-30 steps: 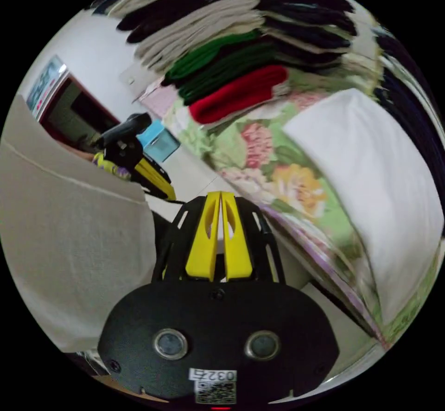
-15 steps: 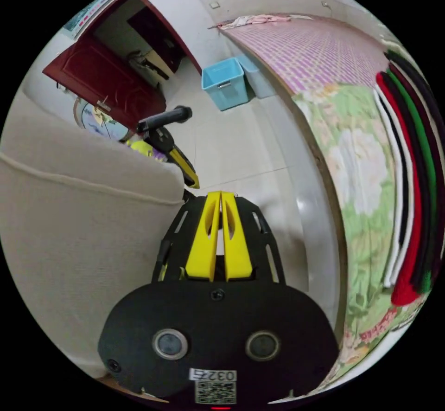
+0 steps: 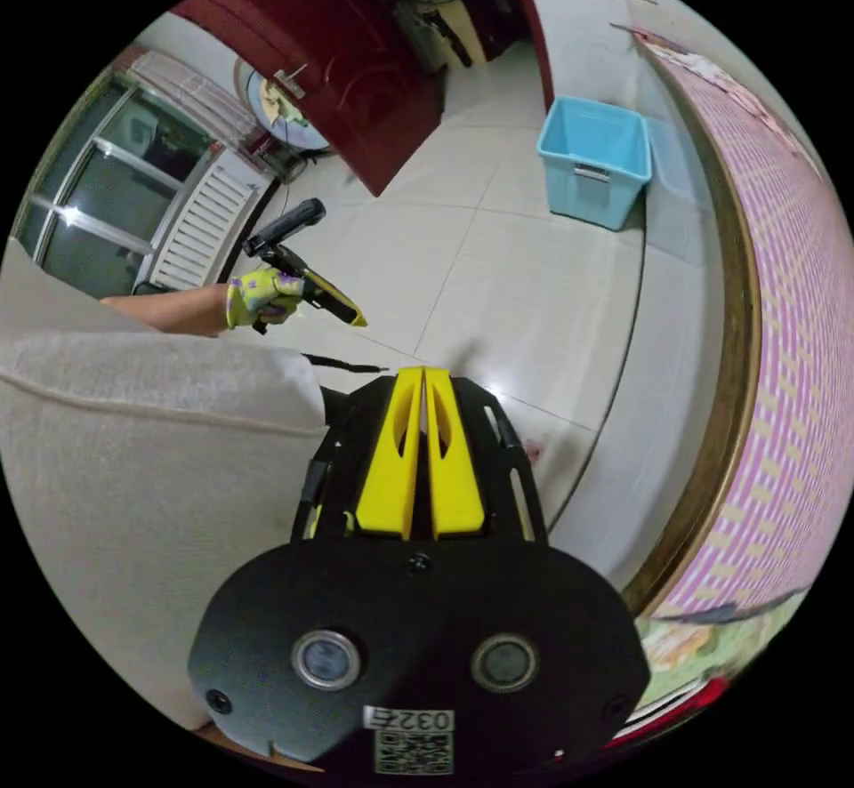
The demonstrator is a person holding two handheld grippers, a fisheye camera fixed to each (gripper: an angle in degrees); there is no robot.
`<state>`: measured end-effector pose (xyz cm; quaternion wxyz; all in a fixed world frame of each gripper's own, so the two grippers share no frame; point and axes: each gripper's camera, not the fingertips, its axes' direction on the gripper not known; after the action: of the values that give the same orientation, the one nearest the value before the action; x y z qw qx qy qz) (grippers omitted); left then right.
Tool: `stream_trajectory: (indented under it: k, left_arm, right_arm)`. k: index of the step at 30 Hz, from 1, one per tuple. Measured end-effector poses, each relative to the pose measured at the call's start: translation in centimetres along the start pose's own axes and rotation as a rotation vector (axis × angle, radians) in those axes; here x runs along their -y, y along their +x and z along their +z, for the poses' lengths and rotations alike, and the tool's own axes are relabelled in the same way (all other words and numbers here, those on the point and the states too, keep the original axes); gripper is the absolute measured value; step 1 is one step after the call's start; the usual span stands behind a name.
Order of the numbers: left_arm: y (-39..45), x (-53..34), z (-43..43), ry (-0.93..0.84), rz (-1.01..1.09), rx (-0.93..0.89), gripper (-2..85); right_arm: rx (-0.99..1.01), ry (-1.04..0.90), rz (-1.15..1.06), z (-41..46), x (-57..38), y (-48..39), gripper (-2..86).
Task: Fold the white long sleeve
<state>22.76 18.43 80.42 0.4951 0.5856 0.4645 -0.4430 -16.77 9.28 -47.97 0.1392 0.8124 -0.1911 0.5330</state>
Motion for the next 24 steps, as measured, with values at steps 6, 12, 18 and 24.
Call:
stream_trajectory:
  k: [6,12,18,24]
  left_arm:
    - [-5.3,-5.0,0.9,0.103,-0.355,-0.235,-0.9]
    - [-6.9,-6.9,1.8,0.249,-0.71,-0.498,-0.9]
    - [-2.5,0.5,-7.6,0.183,-0.622,-0.3,-0.9]
    - [1.8,13.2,-15.4,0.202,-0.543,-0.192,-0.9]
  right_arm:
    - [0.004,-0.041,-0.123,-2.2,10.4,3.6,-1.0]
    - [0.107,0.056,-0.105,-6.9,19.8,14.1,-1.0]
    - [0.098,0.172,-0.119,-16.4,27.0,24.7,-1.0]
    - [0.095,0.199,-0.019,-21.2,27.2,34.4,-1.0]
